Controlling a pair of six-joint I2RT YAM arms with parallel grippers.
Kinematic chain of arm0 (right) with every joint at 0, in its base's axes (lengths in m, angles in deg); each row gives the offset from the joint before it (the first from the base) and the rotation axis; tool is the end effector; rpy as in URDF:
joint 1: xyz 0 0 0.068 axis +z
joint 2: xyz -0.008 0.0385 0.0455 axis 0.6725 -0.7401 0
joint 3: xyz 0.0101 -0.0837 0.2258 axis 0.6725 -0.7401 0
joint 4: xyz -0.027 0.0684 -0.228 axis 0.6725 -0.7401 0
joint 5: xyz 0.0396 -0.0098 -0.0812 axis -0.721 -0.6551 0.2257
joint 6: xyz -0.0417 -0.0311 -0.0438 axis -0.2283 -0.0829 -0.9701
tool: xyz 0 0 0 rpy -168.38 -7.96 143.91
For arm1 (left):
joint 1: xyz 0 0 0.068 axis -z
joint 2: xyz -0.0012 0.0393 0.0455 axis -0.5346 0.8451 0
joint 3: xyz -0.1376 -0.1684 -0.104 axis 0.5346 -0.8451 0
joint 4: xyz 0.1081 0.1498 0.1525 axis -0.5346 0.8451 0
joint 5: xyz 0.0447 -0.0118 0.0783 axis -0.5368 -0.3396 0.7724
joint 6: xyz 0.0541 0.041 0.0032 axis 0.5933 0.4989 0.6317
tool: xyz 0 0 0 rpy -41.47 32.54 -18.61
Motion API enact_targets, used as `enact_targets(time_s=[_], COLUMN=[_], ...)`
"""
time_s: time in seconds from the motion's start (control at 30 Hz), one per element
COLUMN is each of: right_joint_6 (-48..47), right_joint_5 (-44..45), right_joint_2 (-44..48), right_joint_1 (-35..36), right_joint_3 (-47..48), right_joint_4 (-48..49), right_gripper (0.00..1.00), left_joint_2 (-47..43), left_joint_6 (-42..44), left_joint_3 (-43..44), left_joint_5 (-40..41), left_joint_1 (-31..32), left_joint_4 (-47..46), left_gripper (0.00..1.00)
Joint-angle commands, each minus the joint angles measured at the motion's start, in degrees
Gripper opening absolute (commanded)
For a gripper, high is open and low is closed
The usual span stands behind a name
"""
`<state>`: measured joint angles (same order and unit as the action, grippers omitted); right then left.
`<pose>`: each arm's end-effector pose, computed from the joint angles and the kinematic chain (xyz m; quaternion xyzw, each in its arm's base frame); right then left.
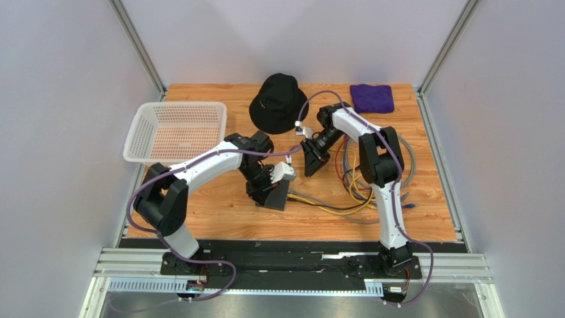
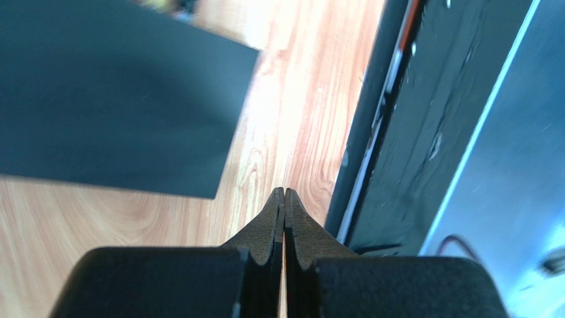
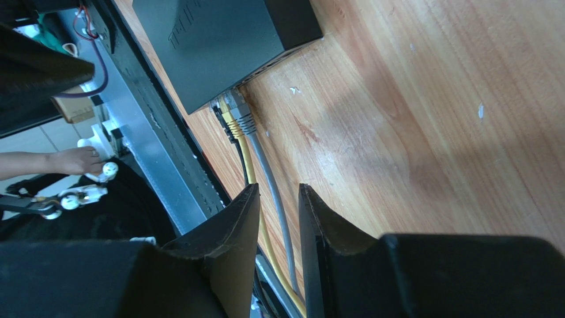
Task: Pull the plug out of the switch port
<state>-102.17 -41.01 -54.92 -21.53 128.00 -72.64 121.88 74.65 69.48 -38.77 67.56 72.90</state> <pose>0.3395 0.1707 0.1328 0.3171 -0.8582 -0.3944 0.0855 0.2073 -0.1826 0.1812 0.5496 0.7856 -0.2824 0.0303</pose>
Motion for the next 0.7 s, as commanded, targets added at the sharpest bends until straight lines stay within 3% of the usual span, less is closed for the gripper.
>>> enact_targets(time_s=[0.0, 0.2, 0.37, 0.67], right_joint_6=[1.24, 3.35, 4.14, 5.19], right_joint_5=[-3.70, -1.86, -0.90, 0.60], right_joint_2=[-2.09, -3.94, -4.82, -5.61], right_joint_1=[-0.52, -0.52, -1.48, -4.03], right_joint_3=[2.62, 4.64, 5.52, 8.25], right_joint_4=[-1.54, 0.21, 0.83, 1.80], right_gripper=[0.31, 0.31, 0.31, 0.31], left_joint_2=[3.28, 7.07, 11.73, 13.68], left_joint_6=[10.36, 12.29, 13.70, 10.45], left_joint_3=[-0.24, -0.24, 4.59, 10.83], left_joint_5=[9.65, 12.65, 12.56, 12.56], left_joint_1=[2.19, 3.51, 3.43, 3.25], left_joint_4=[0.06, -4.24, -5.64, -11.54], left_gripper=[0.03, 0.03, 0.04, 0.04])
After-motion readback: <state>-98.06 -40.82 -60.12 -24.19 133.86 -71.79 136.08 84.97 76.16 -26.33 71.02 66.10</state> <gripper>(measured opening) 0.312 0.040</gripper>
